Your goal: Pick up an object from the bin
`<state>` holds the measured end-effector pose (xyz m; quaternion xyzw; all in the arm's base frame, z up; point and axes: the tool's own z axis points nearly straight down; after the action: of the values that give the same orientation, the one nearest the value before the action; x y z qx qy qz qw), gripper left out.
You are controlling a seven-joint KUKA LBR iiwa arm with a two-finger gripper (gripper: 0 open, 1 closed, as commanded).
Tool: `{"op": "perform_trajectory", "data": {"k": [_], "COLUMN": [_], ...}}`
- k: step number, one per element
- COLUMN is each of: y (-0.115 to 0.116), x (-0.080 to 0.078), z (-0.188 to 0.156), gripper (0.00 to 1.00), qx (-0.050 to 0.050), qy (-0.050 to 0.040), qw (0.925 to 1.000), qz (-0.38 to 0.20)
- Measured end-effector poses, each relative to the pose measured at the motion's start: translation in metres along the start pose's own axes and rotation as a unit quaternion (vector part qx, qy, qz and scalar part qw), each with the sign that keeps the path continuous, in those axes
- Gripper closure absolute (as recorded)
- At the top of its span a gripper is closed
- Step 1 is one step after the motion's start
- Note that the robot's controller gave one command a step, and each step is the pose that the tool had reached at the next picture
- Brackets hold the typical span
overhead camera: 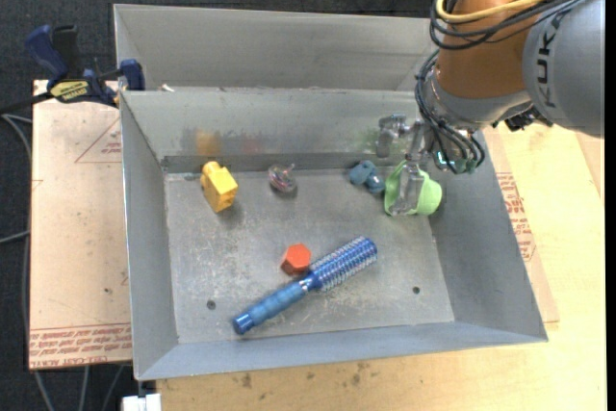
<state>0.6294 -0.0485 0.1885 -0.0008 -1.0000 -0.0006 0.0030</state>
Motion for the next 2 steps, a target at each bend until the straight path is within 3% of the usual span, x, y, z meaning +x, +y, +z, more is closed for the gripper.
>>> {"op": "perform_trajectory", "data": {"k": [1, 2], "y": [0.021, 0.047], "x": [0.033, 0.081], "z": [0.12, 0.119], "gripper": [0.0, 0.0], "qx": [0.0, 0.0], "qy": [-0.002, -0.0018], "qw": [0.9749, 0.9814], "qz": [-0.223, -0.192]}}
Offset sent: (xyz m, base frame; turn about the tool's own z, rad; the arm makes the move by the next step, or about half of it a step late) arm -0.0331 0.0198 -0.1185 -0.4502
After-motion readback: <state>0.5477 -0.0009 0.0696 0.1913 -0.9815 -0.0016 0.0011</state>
